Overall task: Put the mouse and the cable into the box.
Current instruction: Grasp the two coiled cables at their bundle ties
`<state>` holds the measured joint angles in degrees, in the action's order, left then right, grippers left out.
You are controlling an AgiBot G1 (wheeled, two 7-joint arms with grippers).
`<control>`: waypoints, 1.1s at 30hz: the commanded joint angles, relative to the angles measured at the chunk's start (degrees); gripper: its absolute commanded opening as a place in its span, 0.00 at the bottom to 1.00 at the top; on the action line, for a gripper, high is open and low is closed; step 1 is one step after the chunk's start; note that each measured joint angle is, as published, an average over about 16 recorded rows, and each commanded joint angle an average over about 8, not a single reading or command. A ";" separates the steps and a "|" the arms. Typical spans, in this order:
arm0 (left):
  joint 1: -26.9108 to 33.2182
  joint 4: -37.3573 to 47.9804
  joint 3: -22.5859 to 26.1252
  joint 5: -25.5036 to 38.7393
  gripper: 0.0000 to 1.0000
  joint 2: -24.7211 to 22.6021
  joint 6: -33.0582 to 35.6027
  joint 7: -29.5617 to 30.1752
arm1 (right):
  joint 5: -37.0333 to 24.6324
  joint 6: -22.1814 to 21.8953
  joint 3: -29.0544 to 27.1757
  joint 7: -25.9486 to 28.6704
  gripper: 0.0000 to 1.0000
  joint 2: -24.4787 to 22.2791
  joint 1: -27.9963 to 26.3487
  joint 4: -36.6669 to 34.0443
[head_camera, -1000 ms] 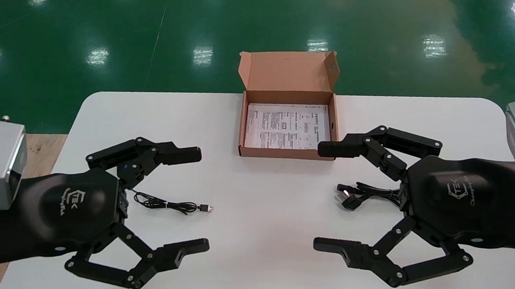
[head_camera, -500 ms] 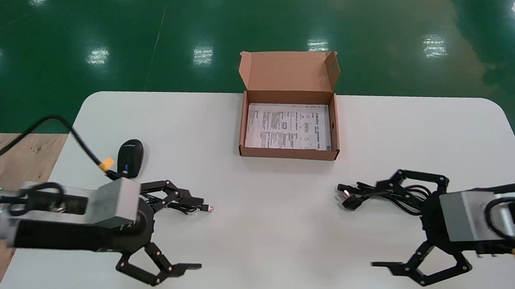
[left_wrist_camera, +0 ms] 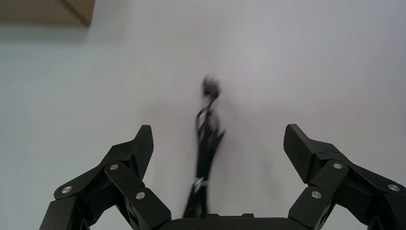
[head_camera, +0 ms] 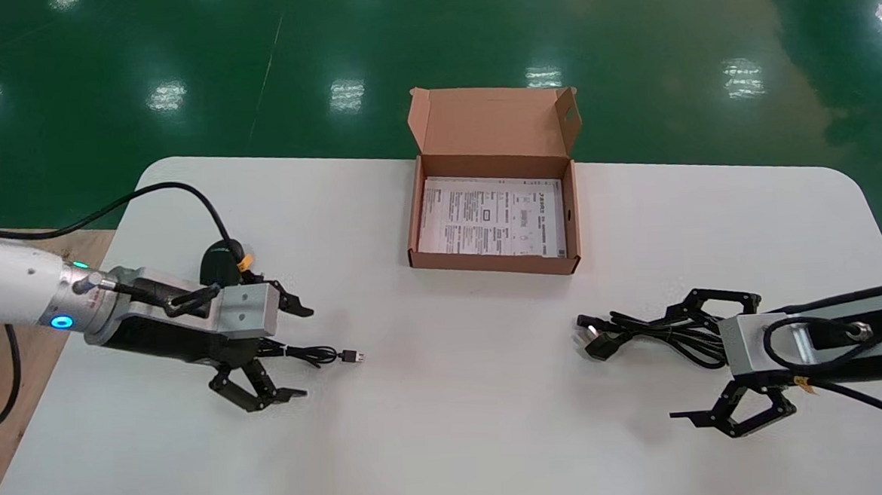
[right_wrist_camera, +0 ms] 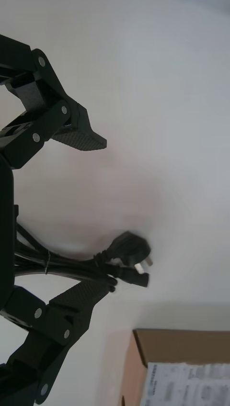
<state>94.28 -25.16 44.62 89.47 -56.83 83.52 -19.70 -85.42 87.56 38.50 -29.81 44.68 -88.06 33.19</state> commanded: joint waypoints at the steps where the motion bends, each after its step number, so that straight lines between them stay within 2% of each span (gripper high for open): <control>1: 1.55 4.18 0.85 1.89 1.00 -1.72 -1.38 -2.74 | -1.31 -0.17 0.95 -2.92 1.00 1.85 -1.59 -4.47; 9: 3.89 14.44 2.03 4.31 1.00 -4.94 -5.30 -9.97 | -5.04 -9.57 2.06 -9.85 1.00 7.04 -5.02 -16.30; 14: 4.37 18.16 2.08 4.46 1.00 -6.09 -6.64 -12.45 | -5.83 -12.48 2.31 -12.15 1.00 8.80 -5.94 -20.43; 15: 4.48 18.83 2.09 4.52 0.99 -6.30 -6.85 -12.79 | -5.97 -12.80 2.38 -12.53 0.94 9.08 -6.10 -21.17; 16: 4.58 19.43 2.10 4.55 0.88 -6.49 -7.03 -13.07 | -6.10 -13.05 2.44 -12.84 0.82 9.34 -6.24 -21.87; 22: 5.03 21.31 2.11 4.66 0.13 -7.08 -7.57 -13.70 | -6.63 -13.79 2.72 -13.61 0.07 10.20 -6.74 -24.06; 23: 5.02 21.25 2.09 4.61 0.02 -7.06 -7.57 -13.68 | -6.62 -13.77 2.72 -13.58 0.00 10.19 -6.73 -24.01; 24: 5.01 21.15 2.08 4.57 0.00 -7.04 -7.54 -13.66 | -6.59 -13.74 2.71 -13.54 0.00 10.15 -6.72 -23.89; 33: 4.78 20.27 2.03 4.46 0.00 -6.77 -7.27 -13.44 | -6.32 -13.38 2.57 -13.25 0.00 9.77 -6.47 -22.91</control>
<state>99.08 -4.85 46.65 93.93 -63.61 76.22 -33.16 -91.75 74.15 41.08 -43.08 54.48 -94.54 10.23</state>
